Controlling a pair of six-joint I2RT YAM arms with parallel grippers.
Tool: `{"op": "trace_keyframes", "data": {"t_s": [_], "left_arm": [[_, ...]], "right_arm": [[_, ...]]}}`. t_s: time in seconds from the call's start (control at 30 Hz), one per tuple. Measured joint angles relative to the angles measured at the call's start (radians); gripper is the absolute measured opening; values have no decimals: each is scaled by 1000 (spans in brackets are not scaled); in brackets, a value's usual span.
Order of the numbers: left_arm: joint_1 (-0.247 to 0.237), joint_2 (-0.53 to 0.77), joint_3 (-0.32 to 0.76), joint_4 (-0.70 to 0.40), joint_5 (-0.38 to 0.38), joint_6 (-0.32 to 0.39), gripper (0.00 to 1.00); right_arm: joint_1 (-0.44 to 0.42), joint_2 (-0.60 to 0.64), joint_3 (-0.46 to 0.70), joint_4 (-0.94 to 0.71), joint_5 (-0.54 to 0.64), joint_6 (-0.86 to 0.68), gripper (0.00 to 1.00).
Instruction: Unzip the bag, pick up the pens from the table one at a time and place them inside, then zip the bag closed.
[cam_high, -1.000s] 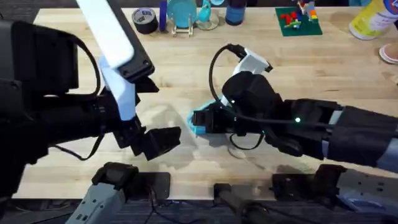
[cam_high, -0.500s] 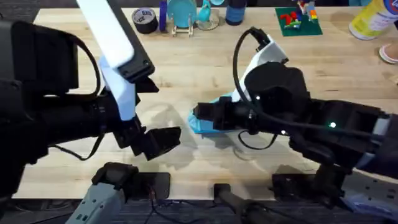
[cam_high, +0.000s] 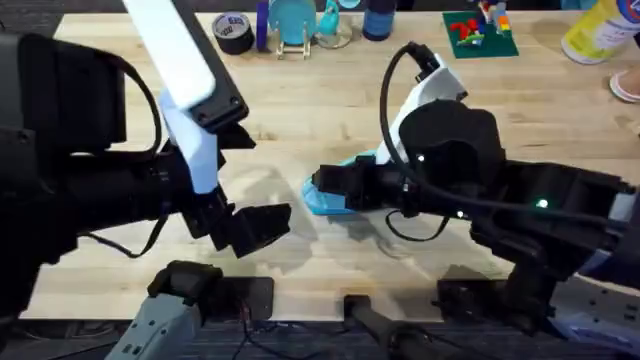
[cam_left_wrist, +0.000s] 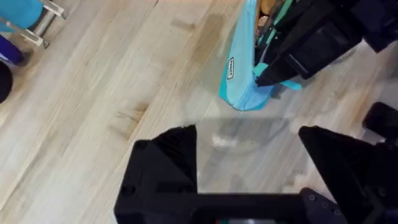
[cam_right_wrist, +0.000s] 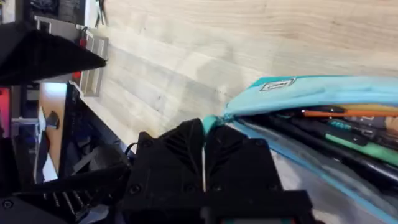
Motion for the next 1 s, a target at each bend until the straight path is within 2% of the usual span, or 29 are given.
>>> {"op": "trace_keyframes", "data": {"t_s": [0.53,0.63,0.87,1.0], "left_arm": [[0,0,0,0,0,0,993],[0,0,0,0,0,3,941],[0,0,-8,1,1,10,992],[0,0,-61,6,7,34,993]], "right_arm": [[0,-1,-1,0,0,0,31],[0,-1,-1,0,0,0,31],[0,-1,-1,0,0,0,31],[0,-1,-1,1,0,0,31]]}}
